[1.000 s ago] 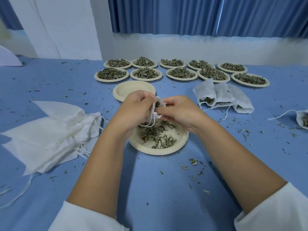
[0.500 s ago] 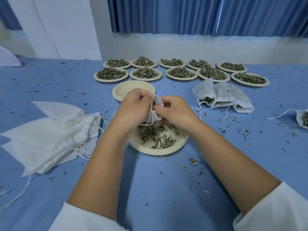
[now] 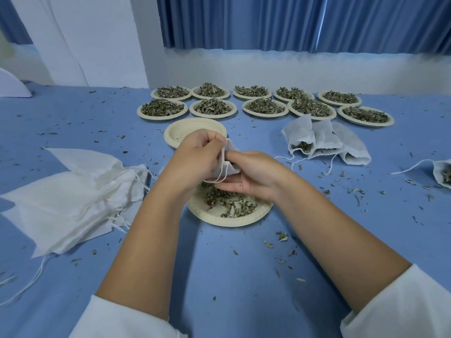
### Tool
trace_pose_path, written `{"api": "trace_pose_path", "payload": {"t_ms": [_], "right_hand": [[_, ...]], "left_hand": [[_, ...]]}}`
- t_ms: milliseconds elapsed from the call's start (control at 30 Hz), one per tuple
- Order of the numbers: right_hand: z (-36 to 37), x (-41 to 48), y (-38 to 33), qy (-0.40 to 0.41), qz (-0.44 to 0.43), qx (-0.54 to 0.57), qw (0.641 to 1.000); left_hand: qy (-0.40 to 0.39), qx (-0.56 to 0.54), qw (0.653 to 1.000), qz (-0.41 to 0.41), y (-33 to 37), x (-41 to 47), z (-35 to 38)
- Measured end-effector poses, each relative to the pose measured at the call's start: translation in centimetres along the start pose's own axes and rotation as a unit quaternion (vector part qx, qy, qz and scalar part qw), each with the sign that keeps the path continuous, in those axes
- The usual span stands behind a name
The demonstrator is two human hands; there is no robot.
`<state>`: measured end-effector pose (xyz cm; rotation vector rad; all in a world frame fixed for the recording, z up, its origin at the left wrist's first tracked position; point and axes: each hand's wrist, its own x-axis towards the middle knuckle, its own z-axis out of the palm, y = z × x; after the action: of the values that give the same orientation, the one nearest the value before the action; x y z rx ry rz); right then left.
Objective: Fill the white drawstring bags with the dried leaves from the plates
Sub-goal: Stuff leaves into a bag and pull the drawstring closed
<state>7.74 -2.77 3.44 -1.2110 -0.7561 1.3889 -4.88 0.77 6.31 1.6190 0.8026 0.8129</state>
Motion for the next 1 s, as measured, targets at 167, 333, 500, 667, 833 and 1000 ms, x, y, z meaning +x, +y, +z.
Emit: {"api": "trace_pose_path", "payload": {"t_ms": [167,333,500,667,833,1000], "right_hand": [[0.0,0.6,0.6,0.030,-0.022,0.028,0.999],[-0.4,0.6,0.3,0.047,-0.067,-0.057,0.995],[-2.1,-0.4,-1.8,0.046,-0.043,-0.170,0.983],[-2.5,-0.7,-1.7,0.097,-0.099,-0.378,0.915],[-0.6,-0.3,0.6,0.018,-0.175,-0.567,0.805],[-0.7,-0.3,0.7,-0.037,-0.154,-0.617,0.770]], "left_hand": [[-0.041,-0.026,0.999,-0.001,0.5,-0.5,0.5],[0.021,-0.029,0.999,0.000,0.0,0.0,0.5],[0.110,-0.047,0.993,0.005,-0.4,0.7,-0.5],[0.128,-0.083,0.988,-0.006,-0.5,0.8,-0.7],[0.108,-0.095,0.990,-0.008,-0.7,1.0,-0.6],[0.097,-0.080,0.992,-0.001,-0.8,1.0,-0.6]]}}
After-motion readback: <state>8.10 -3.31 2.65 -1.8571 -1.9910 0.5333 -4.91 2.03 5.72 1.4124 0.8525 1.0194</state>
